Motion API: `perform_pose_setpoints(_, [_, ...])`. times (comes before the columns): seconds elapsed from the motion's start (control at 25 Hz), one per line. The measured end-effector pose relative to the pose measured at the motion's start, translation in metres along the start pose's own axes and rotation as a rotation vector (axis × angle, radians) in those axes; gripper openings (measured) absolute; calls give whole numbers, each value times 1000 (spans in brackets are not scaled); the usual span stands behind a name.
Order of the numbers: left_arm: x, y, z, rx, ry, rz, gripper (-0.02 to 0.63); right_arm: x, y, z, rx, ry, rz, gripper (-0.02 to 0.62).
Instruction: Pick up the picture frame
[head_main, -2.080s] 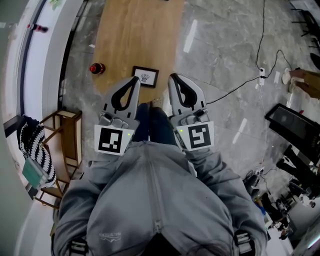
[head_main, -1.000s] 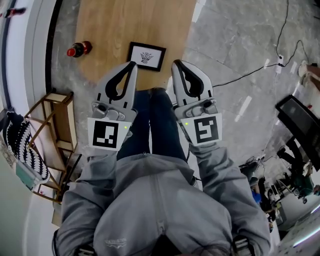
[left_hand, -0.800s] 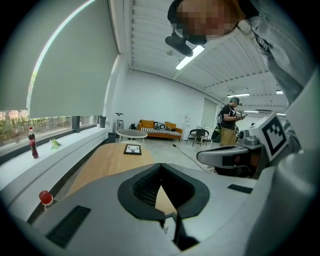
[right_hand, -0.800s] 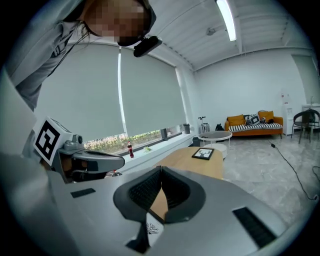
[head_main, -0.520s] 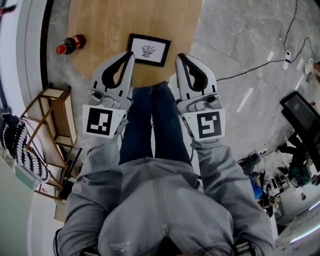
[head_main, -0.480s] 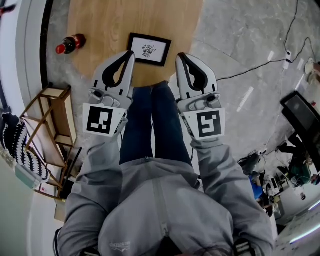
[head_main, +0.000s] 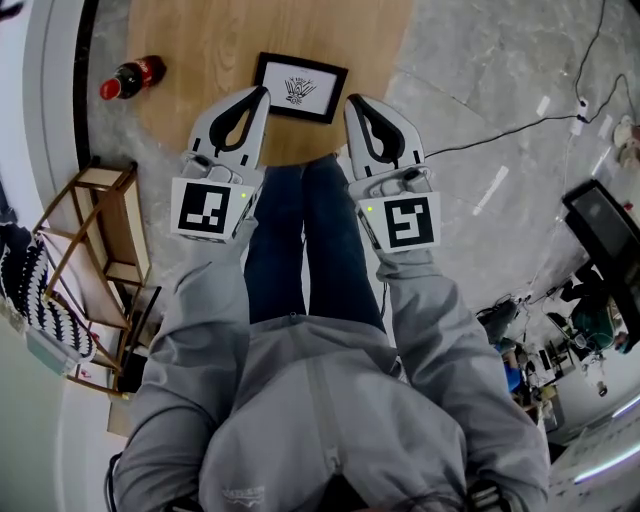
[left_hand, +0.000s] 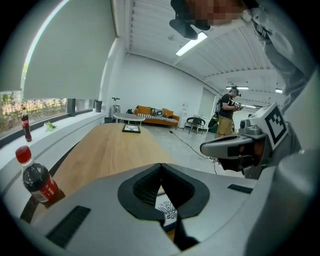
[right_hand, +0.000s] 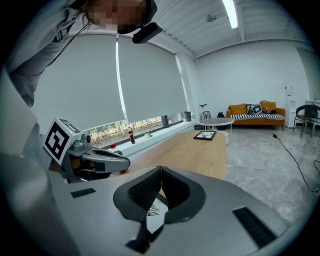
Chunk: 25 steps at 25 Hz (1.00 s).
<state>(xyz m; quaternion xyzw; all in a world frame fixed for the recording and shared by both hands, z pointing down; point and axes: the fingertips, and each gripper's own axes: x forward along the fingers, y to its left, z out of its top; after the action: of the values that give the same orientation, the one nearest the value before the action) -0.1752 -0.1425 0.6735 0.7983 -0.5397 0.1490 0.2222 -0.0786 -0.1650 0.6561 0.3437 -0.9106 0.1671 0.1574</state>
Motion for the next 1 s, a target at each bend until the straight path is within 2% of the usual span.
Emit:
perform_pose_setpoints(0.24, [7,8,-36,18,54,-4,17,3,0,-34,51,94,-7,31])
perform_pose_setpoints(1.0, [30,33,-106,-14,236,4,18,16,-12,-86,69,193,-41,32])
